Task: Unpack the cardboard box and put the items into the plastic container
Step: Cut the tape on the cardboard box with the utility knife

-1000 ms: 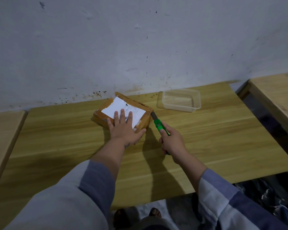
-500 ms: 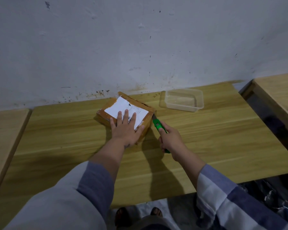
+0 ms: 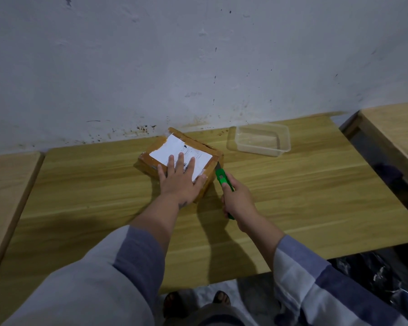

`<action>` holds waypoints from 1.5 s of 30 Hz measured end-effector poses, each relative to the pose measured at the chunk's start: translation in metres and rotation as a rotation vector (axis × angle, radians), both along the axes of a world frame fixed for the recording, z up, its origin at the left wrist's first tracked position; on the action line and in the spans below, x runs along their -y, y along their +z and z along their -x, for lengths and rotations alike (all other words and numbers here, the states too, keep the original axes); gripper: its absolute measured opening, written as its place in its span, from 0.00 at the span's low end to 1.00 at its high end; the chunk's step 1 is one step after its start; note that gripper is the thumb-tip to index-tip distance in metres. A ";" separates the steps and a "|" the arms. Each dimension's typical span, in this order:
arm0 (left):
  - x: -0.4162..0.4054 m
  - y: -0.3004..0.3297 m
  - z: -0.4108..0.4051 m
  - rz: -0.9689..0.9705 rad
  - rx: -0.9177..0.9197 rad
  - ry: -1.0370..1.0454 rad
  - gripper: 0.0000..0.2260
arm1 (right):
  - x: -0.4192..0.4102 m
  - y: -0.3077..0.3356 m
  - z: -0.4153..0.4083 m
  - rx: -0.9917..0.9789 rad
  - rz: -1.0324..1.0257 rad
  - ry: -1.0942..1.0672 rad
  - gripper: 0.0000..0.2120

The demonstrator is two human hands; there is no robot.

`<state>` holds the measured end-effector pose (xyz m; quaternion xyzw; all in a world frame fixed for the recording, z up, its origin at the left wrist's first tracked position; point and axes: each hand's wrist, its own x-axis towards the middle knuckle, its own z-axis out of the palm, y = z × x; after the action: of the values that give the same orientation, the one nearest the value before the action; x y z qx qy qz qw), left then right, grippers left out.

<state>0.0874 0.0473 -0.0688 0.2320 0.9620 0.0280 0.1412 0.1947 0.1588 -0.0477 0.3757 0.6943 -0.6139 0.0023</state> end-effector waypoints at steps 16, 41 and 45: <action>0.003 -0.001 0.000 -0.017 0.000 -0.020 0.30 | 0.026 -0.019 -0.007 -0.037 -0.069 -0.064 0.22; 0.013 -0.002 0.008 -0.020 0.056 -0.099 0.29 | 0.061 -0.018 -0.002 -0.016 -0.192 -0.095 0.27; 0.013 -0.003 0.008 -0.019 0.053 -0.105 0.29 | 0.062 -0.020 0.000 -0.117 0.242 -0.275 0.26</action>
<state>0.0797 0.0340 -0.0714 0.2825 0.9442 0.0358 0.1656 0.1951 0.0972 -0.0675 0.4277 0.5562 -0.7083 -0.0770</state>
